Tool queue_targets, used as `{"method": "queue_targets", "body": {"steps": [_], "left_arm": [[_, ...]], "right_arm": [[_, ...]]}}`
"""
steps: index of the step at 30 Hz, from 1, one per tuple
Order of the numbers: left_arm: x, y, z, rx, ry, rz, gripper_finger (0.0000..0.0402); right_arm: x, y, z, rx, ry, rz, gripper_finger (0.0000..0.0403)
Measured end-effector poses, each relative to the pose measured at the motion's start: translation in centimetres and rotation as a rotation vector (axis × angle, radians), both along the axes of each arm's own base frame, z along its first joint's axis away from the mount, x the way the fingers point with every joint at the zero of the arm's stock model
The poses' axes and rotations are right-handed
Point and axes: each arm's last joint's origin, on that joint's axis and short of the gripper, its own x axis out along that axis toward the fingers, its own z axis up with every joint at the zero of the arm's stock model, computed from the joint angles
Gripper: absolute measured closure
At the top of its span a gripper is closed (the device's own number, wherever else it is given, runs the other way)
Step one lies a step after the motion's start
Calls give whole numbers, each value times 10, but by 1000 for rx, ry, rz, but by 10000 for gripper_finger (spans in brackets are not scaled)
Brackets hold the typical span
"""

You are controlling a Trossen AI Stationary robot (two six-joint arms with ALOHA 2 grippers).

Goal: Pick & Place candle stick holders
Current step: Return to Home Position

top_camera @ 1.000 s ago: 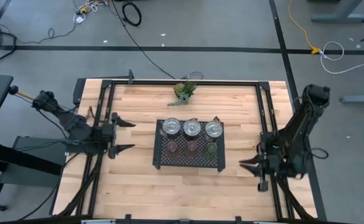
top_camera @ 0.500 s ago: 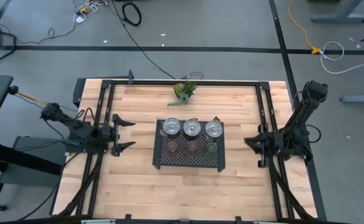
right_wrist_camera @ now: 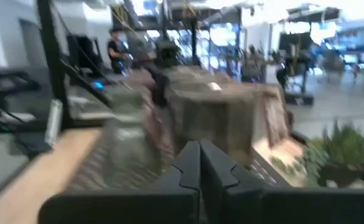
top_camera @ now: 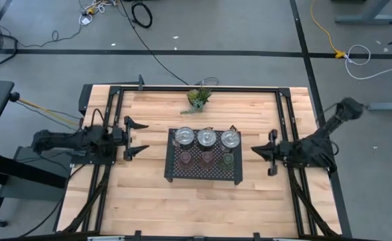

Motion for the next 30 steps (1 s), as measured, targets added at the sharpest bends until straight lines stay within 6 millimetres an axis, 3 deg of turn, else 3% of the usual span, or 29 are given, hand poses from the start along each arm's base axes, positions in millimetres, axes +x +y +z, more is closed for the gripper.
{"method": "queue_targets", "body": {"steps": [12,17,25,30], "left_arm": [[-4,29,0,23,-1,19,3],[-9,35,-1,5,19,-106,3],[-10,41,-6,-56,67,-130,3],[-5,42,-13,-127,135,-171,3]], "right_arm": [[23,-56,-8,-4,54,-66,402],[24,-75,-12,51,88,-56,402],[23,-78,-15,124,108,-67,394],[23,-76,-31,206,247,-152,395]]}}
